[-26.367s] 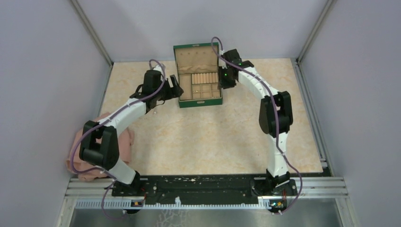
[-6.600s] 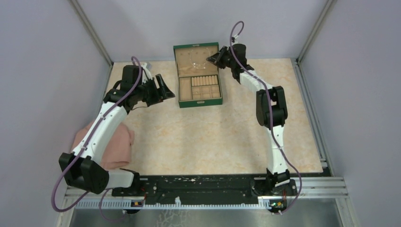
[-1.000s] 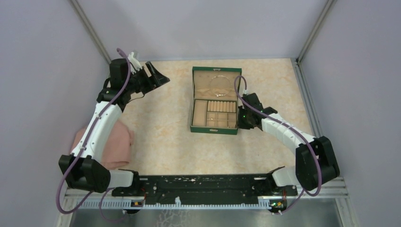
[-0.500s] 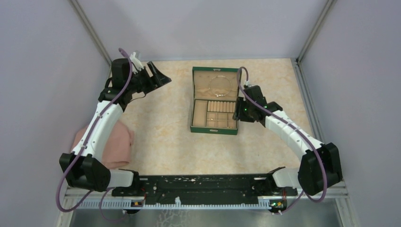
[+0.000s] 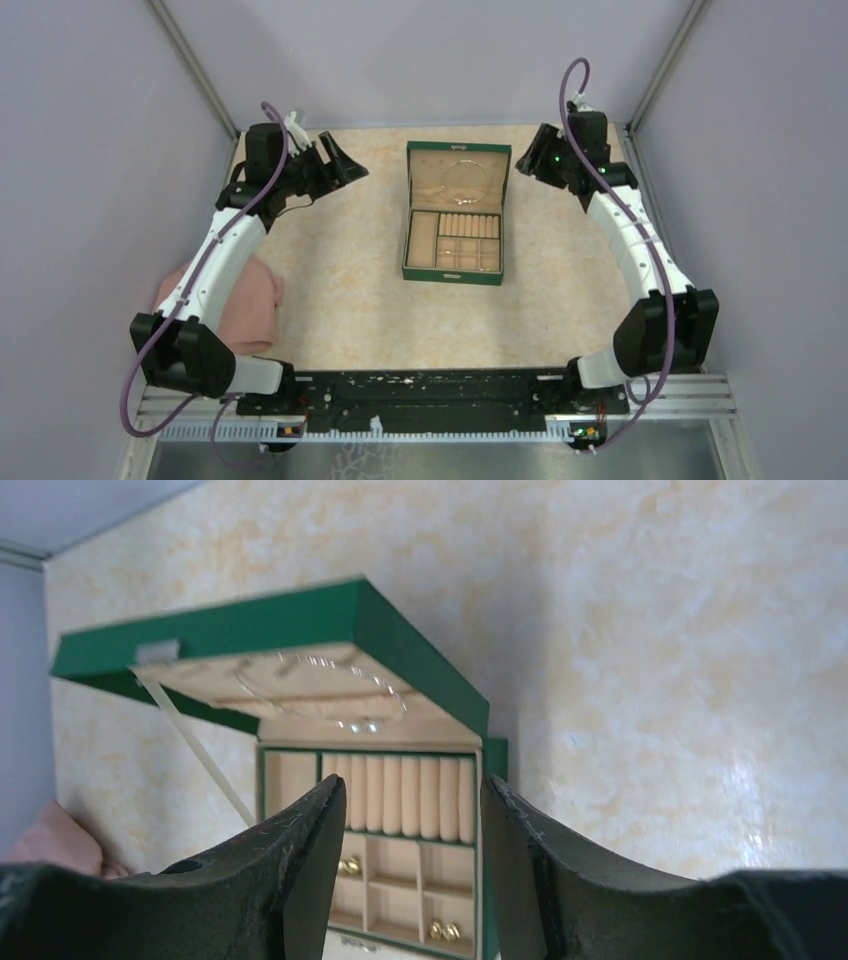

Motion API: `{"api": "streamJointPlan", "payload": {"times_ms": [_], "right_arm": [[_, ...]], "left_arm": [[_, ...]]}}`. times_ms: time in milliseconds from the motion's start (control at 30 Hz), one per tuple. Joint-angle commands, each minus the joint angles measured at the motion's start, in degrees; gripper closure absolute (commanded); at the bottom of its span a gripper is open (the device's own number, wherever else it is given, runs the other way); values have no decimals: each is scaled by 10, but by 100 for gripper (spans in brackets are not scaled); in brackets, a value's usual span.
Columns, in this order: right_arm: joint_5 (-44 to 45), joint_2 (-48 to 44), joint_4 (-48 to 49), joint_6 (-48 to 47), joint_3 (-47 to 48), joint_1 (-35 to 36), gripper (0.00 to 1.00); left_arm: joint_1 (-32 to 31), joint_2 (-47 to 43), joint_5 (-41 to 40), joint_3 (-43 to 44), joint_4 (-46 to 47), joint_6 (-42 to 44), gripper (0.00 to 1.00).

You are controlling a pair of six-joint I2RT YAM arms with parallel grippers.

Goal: Organize the mixed jewelry

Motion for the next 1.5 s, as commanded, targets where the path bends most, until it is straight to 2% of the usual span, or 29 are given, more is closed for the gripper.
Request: {"api": "streamJointPlan", "payload": {"times_ms": [0, 267, 400, 500, 767, 1100, 1467], "right_arm": [[-50, 73, 41, 21, 97, -25, 48], [-100, 210, 49, 52, 238, -52, 47], [-147, 281, 33, 62, 308, -55, 46], [-196, 321, 37, 72, 327, -55, 46], [-294, 298, 100, 78, 251, -55, 46], [-335, 190, 127, 64, 100, -53, 46], [-315, 47, 52, -5, -66, -50, 46]], "left_arm": [[-3, 0, -2, 28, 4, 10, 19], [-3, 2, -4, 36, -13, 21, 19], [-3, 2, -5, 37, -17, 22, 19], [-3, 5, -4, 39, -19, 22, 19], [-3, 14, -1, 45, -18, 22, 19], [-4, 25, 5, 52, -12, 18, 19], [-6, 35, 8, 57, -5, 18, 19]]}}
